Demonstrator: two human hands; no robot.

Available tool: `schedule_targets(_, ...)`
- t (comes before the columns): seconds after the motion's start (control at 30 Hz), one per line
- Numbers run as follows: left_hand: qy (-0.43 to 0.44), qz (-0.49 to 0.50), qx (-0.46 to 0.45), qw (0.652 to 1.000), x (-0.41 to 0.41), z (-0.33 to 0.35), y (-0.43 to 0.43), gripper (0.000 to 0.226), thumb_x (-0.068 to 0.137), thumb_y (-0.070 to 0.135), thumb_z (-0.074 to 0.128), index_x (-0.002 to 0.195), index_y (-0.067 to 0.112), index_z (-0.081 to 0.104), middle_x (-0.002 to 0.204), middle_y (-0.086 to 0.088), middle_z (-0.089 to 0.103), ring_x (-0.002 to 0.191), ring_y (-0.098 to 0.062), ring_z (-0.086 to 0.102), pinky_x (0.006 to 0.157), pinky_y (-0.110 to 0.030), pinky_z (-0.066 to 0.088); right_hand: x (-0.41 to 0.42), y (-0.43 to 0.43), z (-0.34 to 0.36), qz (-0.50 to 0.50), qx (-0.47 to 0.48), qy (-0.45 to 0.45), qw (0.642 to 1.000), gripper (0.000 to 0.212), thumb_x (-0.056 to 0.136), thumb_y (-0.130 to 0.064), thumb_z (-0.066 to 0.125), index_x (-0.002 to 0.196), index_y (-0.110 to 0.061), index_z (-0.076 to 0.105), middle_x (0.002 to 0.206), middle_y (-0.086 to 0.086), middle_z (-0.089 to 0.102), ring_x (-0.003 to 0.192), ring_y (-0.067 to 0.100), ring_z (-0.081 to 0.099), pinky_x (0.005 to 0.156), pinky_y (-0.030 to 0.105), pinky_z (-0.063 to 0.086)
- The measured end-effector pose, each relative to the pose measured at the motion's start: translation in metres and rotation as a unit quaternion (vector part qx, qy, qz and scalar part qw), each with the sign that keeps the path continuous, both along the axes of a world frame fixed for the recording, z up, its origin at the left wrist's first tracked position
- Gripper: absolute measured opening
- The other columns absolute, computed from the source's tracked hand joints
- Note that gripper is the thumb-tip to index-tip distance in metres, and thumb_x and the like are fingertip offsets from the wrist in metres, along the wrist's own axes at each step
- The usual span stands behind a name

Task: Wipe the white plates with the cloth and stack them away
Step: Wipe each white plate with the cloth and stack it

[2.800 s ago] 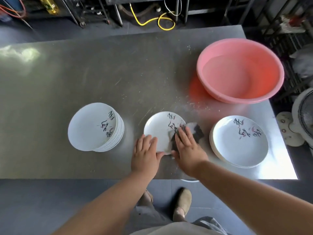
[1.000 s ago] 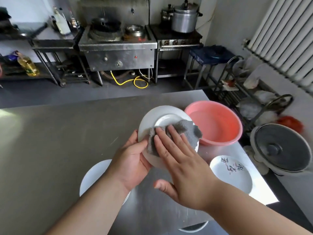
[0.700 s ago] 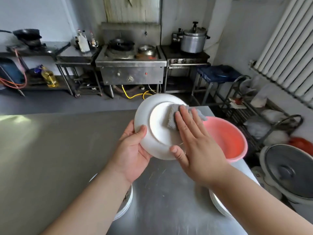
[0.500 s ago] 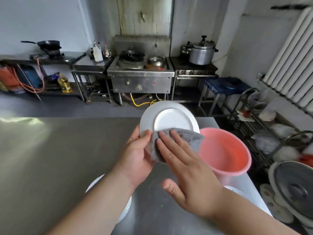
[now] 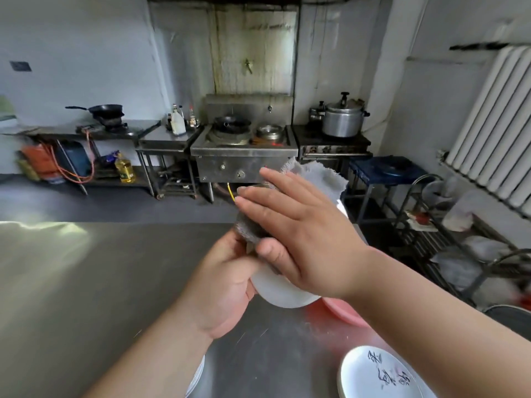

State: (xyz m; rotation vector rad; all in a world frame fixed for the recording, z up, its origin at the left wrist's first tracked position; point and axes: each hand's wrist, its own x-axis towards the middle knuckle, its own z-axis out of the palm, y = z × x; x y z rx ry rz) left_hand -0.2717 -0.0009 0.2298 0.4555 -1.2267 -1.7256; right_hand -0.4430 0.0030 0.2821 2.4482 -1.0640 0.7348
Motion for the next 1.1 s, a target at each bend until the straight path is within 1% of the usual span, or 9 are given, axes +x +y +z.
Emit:
schedule_targets(0.17, 0.043, -0.019, -0.007, 0.999, -0.005, 0.007, 0.003, 0.049, 0.098, 0.011, 0.054, 0.147, 0.012, 0.057, 0.141, -0.020, 0.063, 0.131, -0.034, 0.062, 0.111, -0.048, 0.050, -0.022, -0.004, -0.002, -0.090, -0.021, -0.186, 0.978, 0.042, 0.109, -0.020, 0.049, 0.146, -0.002, 0.056, 0.152, 0.011, 0.055, 0.143, 0.032, 0.048, 0.119, 0.050, 0.036)
schedule_targets(0.23, 0.040, -0.024, 0.003, 0.999, -0.008, 0.006, 0.003, 0.051, 0.098, 0.012, 0.054, 0.150, 0.013, 0.054, 0.146, -0.021, 0.060, 0.136, -0.037, 0.058, 0.113, -0.050, 0.048, -0.024, -0.001, -0.011, -0.135, -0.033, -0.216, 0.966, 0.040, 0.107, -0.012, 0.052, 0.145, 0.001, 0.056, 0.152, 0.014, 0.055, 0.144, 0.031, 0.046, 0.122, 0.050, 0.034)
schedule_targets(0.37, 0.029, -0.006, 0.008, 1.000, -0.020, 0.006, 0.005, 0.033, 0.095, 0.016, 0.064, 0.127, 0.012, 0.069, 0.124, -0.017, 0.070, 0.114, -0.028, 0.068, 0.099, -0.037, 0.057, -0.018, 0.000, -0.010, -0.041, -0.080, -0.048, 0.995, 0.043, 0.106, -0.024, 0.050, 0.143, -0.004, 0.061, 0.158, 0.011, 0.049, 0.147, 0.039, 0.043, 0.117, 0.055, 0.037)
schedule_targets(0.43, 0.030, -0.001, -0.002, 1.000, -0.018, 0.011, 0.003, 0.033, 0.097, 0.013, 0.061, 0.128, 0.012, 0.068, 0.123, -0.016, 0.071, 0.113, -0.026, 0.069, 0.098, -0.036, 0.057, -0.022, -0.003, 0.001, -0.031, -0.091, -0.034, 0.995, 0.045, 0.107, -0.030, 0.049, 0.146, -0.009, 0.060, 0.161, 0.012, 0.045, 0.148, 0.038, 0.042, 0.117, 0.054, 0.036)
schedule_targets(0.63, 0.084, -0.027, -0.010, 0.996, -0.004, 0.020, -0.010, 0.050, 0.100, 0.011, 0.052, 0.151, 0.010, 0.052, 0.150, -0.023, 0.056, 0.139, -0.038, 0.055, 0.110, -0.046, 0.051, -0.027, 0.009, -0.026, -0.167, 0.009, -0.304, 0.938, 0.059, 0.109, -0.038, 0.034, 0.162, -0.014, 0.029, 0.170, 0.007, 0.024, 0.159, 0.020, 0.019, 0.129, 0.041, 0.019)
schedule_targets(0.83, 0.042, -0.035, -0.025, 0.998, -0.006, 0.016, -0.011, 0.049, 0.098, 0.010, 0.054, 0.148, 0.009, 0.055, 0.146, -0.026, 0.058, 0.134, -0.038, 0.058, 0.107, -0.044, 0.052, -0.039, -0.003, 0.001, -0.086, -0.048, -0.134, 0.986, 0.053, 0.106, -0.027, 0.049, 0.154, -0.003, 0.047, 0.163, 0.014, 0.039, 0.154, 0.033, 0.032, 0.125, 0.051, 0.029)
schedule_targets(0.93, 0.089, -0.031, -0.028, 0.995, -0.001, 0.025, -0.018, 0.052, 0.099, 0.010, 0.053, 0.151, 0.011, 0.052, 0.151, -0.023, 0.055, 0.140, -0.037, 0.054, 0.109, -0.044, 0.051, -0.042, -0.005, 0.010, -0.111, -0.028, -0.225, 0.968, 0.055, 0.107, -0.029, 0.049, 0.157, -0.007, 0.043, 0.166, 0.008, 0.036, 0.155, 0.023, 0.032, 0.127, 0.040, 0.025)
schedule_targets(1.03, 0.130, -0.020, -0.013, 0.991, 0.002, 0.029, -0.026, 0.052, 0.100, 0.013, 0.052, 0.152, 0.019, 0.052, 0.155, -0.016, 0.053, 0.143, -0.034, 0.052, 0.106, -0.044, 0.053, -0.024, 0.013, -0.027, -0.161, 0.032, -0.349, 0.922, 0.062, 0.110, -0.038, 0.035, 0.166, -0.018, 0.018, 0.175, -0.004, 0.009, 0.161, 0.010, 0.007, 0.129, 0.025, 0.009)
schedule_targets(1.1, 0.124, -0.017, -0.004, 0.992, -0.001, 0.026, -0.028, 0.051, 0.101, 0.014, 0.051, 0.152, 0.021, 0.053, 0.155, -0.015, 0.053, 0.143, -0.034, 0.052, 0.107, -0.045, 0.053, -0.014, 0.022, -0.047, -0.178, 0.048, -0.346, 0.920, 0.066, 0.110, -0.045, 0.029, 0.166, -0.023, 0.002, 0.175, -0.007, -0.006, 0.162, 0.015, -0.006, 0.129, 0.024, -0.001)
